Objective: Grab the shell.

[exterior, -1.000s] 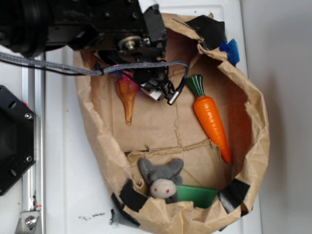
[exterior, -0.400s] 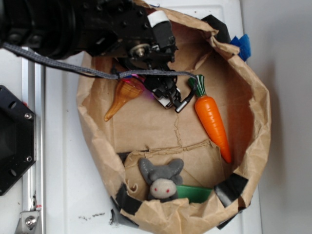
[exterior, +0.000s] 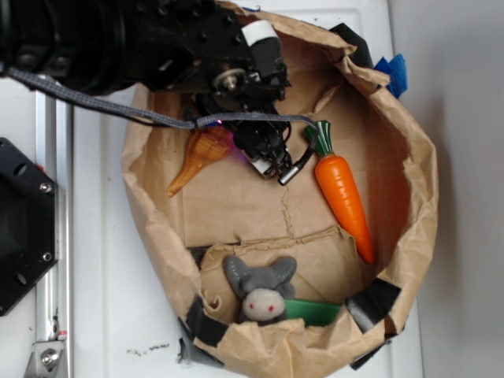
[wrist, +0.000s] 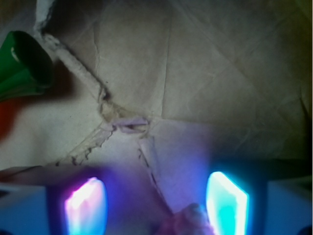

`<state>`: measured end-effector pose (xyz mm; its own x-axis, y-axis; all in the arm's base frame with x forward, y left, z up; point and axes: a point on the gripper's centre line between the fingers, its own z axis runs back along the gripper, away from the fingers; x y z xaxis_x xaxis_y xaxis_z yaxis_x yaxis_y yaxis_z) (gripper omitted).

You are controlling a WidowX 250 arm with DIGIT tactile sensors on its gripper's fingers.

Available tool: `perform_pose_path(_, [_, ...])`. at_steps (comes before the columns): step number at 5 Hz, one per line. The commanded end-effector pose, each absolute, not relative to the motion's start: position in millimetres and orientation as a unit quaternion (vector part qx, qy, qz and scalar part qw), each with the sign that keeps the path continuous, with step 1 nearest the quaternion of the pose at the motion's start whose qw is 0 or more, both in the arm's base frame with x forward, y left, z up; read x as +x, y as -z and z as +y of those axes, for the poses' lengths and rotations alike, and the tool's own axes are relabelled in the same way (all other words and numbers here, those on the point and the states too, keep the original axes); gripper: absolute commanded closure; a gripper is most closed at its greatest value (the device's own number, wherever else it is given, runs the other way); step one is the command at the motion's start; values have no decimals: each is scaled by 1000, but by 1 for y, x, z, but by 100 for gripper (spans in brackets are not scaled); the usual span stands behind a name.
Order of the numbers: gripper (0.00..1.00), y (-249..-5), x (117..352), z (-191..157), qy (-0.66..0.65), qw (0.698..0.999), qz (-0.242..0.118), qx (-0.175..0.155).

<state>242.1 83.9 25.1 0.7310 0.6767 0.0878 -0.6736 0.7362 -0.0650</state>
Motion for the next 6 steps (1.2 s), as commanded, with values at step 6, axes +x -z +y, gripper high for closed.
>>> perform_pose_path(6, [100,-85,247,78,-273,954,-112,-47])
